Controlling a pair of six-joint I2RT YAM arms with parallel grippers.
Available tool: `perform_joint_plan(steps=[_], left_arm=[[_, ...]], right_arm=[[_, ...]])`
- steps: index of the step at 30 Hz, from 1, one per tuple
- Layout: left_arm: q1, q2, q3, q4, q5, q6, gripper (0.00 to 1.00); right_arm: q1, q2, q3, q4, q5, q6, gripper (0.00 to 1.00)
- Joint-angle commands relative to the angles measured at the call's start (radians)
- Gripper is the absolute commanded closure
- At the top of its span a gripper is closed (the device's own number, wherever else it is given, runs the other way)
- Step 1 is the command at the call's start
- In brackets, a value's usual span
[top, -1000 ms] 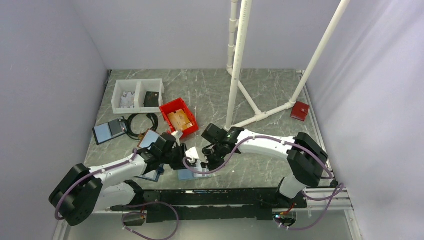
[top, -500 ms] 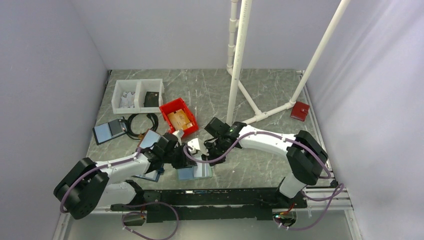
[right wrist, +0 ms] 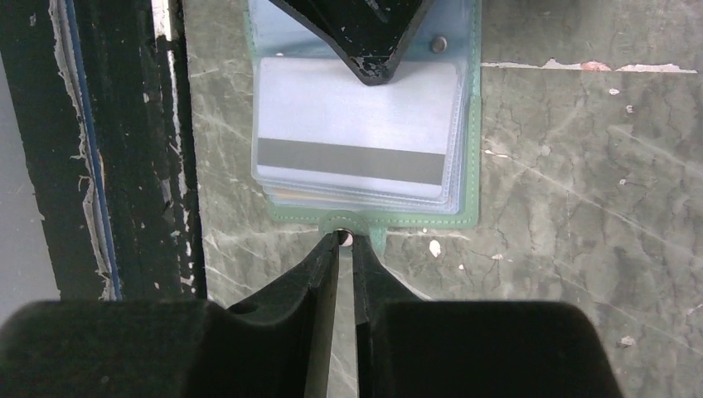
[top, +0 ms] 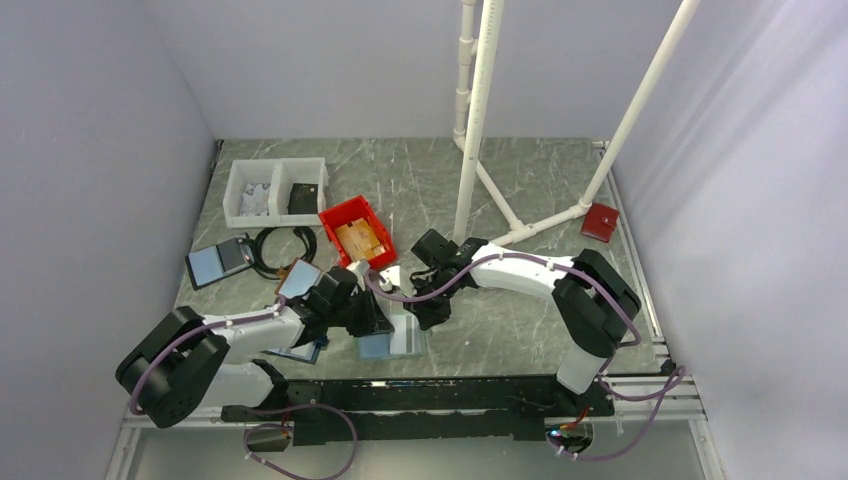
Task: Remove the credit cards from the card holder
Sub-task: Pick up the card holder from the center of the board.
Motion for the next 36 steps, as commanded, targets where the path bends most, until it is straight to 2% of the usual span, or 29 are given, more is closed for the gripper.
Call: perform_joint_plan(steps=[1,6,16,23,36], left_arm=[[-0.003,0.049,-0.043,0.031,-0.023,0.006,0.85],[-0.004,0.08,-0.073,0.098,-0.007,0.006,1.0],[-0.005,0.119,-0.108,0.164,-0.005,-0.001,1.0],[-0.005,0.151,-0.107,0.192,0.004,0.0,1.0],[-0.004,0.158,-0.123,0.227,0.018,-0.009,1.0]], right_arm=[[0.002,0.003,0.038,0.036,-0.019,0.036,0.86],[-0.003,0.015,0.039,0.05,0.009,0.06,0.87],[-0.044,-0.01,0.039,0.055,-0.006,0.078,0.88],[-0.053,-0.029,0.053,-0.023,-0.165,-0.013,0.88],[-0.053,0.031,0.074,-0.082,-0.081,-0.074,0.88]])
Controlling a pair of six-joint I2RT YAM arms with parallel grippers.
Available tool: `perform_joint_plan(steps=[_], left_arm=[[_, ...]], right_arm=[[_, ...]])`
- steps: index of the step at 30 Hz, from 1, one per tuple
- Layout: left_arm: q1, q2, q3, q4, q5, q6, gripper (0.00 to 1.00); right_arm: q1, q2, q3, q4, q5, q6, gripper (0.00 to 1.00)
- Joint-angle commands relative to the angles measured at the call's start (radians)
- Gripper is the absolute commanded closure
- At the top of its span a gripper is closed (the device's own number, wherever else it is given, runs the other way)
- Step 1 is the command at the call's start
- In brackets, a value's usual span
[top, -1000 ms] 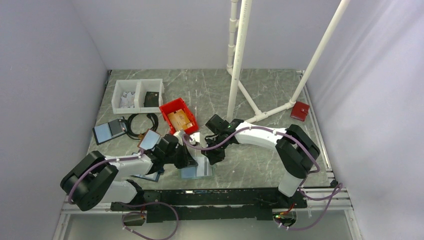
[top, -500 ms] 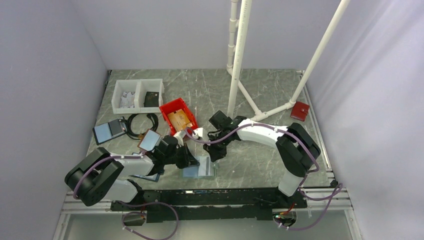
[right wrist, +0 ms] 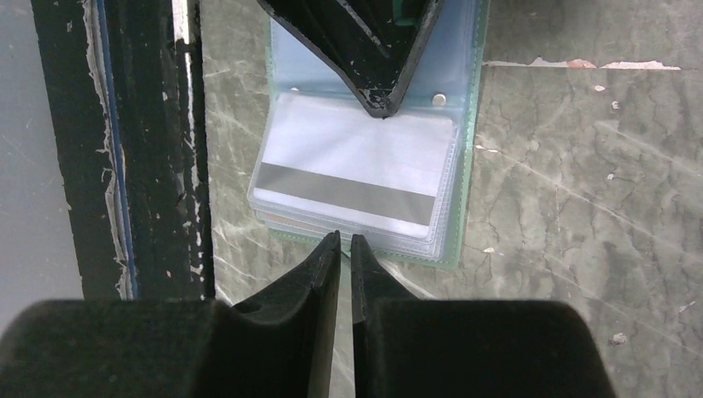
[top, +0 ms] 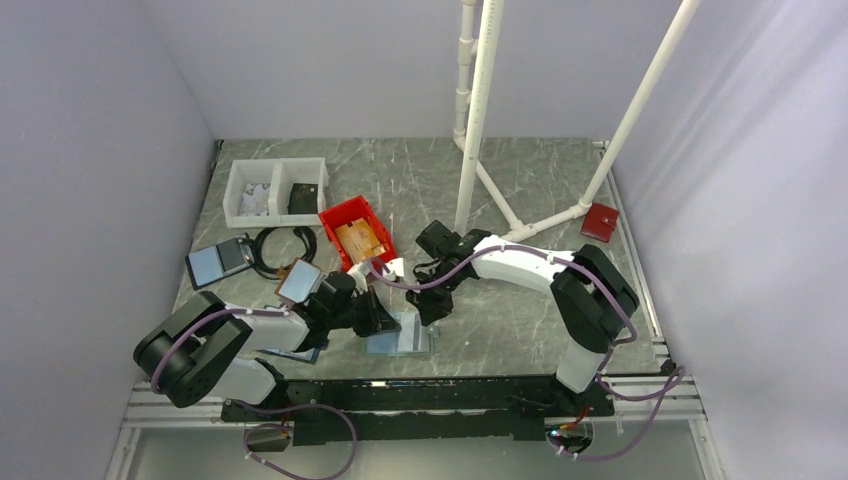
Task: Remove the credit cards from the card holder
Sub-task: Pick up the card holder from the center of the board.
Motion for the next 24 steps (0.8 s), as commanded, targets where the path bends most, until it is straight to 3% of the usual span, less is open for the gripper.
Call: perform_joint_plan(steps=[1,24], left_arm=[[-0.004,0.033,-0.043,-0.109,-0.049,0.029,1.0],[-0.005,0.068,-0.046,-0.023,-0.001,0.029,1.0]], right_arm=[[0.0,0.006,0.034,-0.038,-0.002,-0.051,0.88],[0.038,0.058,0.025,0.067,0.117,0.066,0.88]])
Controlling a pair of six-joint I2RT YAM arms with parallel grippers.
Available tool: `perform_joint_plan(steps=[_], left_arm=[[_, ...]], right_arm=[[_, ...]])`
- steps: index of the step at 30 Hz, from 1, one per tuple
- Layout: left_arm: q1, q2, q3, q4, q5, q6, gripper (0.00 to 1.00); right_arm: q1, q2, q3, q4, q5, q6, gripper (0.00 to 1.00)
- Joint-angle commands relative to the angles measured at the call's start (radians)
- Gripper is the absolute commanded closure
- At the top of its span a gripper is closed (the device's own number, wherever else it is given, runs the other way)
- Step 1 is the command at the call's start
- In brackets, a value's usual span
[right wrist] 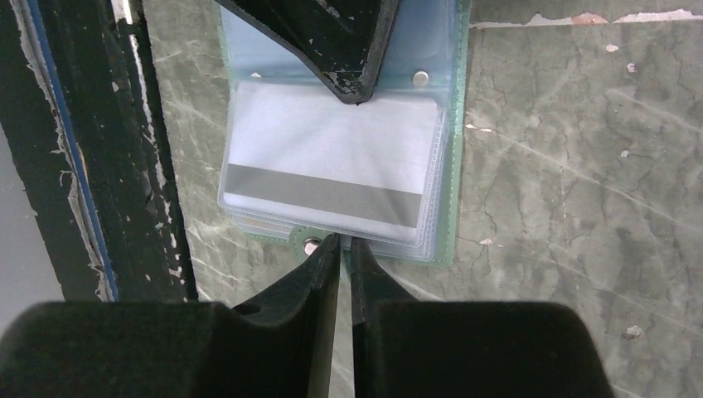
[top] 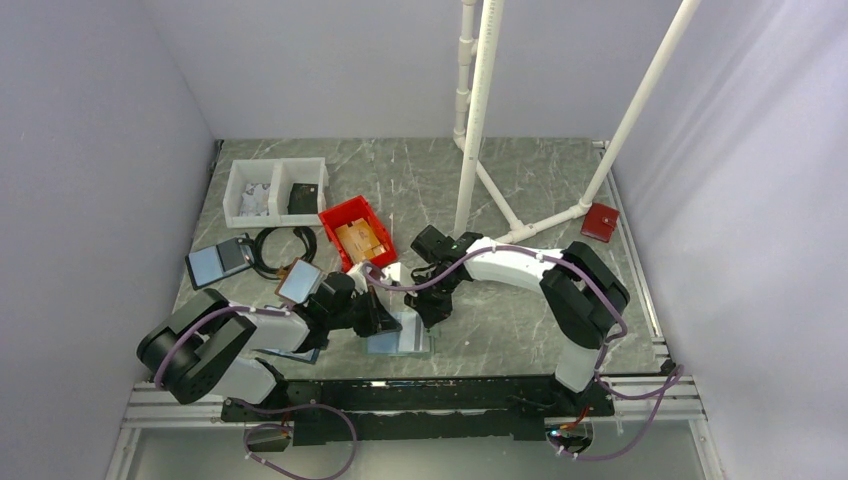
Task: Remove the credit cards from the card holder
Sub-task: Pick up the card holder from the center of the board.
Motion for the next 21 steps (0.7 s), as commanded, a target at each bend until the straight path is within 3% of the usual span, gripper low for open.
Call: perform_joint_plan(steps=[1,12,17,21], left_arm=[[-0.007,0.051,-0.033,-0.072,-0.013,0.032,1.0],[-0.007,0.041,-0.033,-0.036,0.021,0.031,0.99],[-0.007,0.018,-0.032,-0.038,0.028,0.025,0.88],[-0.006,0.004,-0.037,-0.027,0.035,0.014,0.72]], right_arm=[[0.015,0.011,0.017,0.082,0.039,0.047,0.87],[0.016,-0.059,-0.012,0.155,-0.061,0.106,0.87],[0.014,-0.069,-0.012,0.161,-0.101,0.117,0.88],[0.013,-0.066,-0.012,0.165,-0.109,0.127,0.88]])
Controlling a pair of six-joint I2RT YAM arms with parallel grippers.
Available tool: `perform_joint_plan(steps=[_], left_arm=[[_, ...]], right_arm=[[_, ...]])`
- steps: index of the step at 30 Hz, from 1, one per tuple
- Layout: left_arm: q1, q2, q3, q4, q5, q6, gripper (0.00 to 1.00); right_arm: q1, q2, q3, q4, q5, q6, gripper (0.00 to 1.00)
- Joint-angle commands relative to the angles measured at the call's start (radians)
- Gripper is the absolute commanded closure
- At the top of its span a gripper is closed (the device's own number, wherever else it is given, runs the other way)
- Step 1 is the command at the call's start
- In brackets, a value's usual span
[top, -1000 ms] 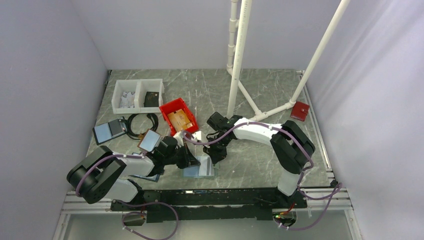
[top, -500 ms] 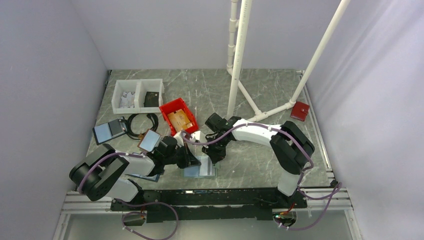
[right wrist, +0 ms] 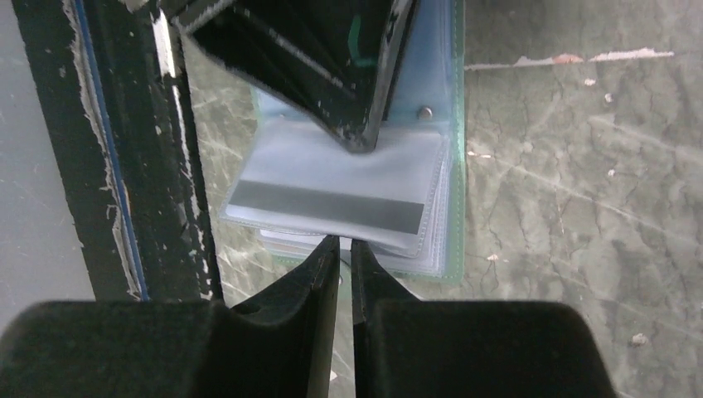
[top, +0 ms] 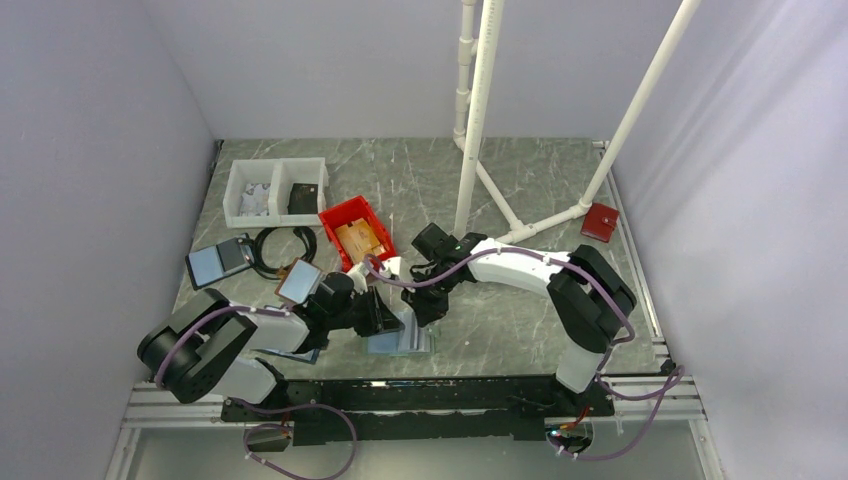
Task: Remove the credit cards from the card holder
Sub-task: Pick up the card holder from the center of the board.
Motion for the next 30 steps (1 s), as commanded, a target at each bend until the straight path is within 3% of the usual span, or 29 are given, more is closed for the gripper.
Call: perform_joint_plan(steps=[1,11,20,30], left_arm=[[-0.011,-0.008,-0.03,-0.061,0.017,0.013,0.69],[-0.012,-0.089,-0.057,-0.045,0.063,0.024,0.41],[-0.011,-0.289,-0.078,-0.173,0.08,0.068,0.19],[-0.01,-0.253,-0.052,-0.196,0.057,0.055,0.15]], right_arm=[[0.007,-0.027,0.005,0.102,-0.075,0.02,0.88],[-0.012,0.007,0.013,0.144,-0.095,0.103,0.88],[-0.026,0.049,0.027,0.167,-0.182,0.167,0.89],[-0.023,0.094,0.048,0.166,-0.352,0.205,0.89]])
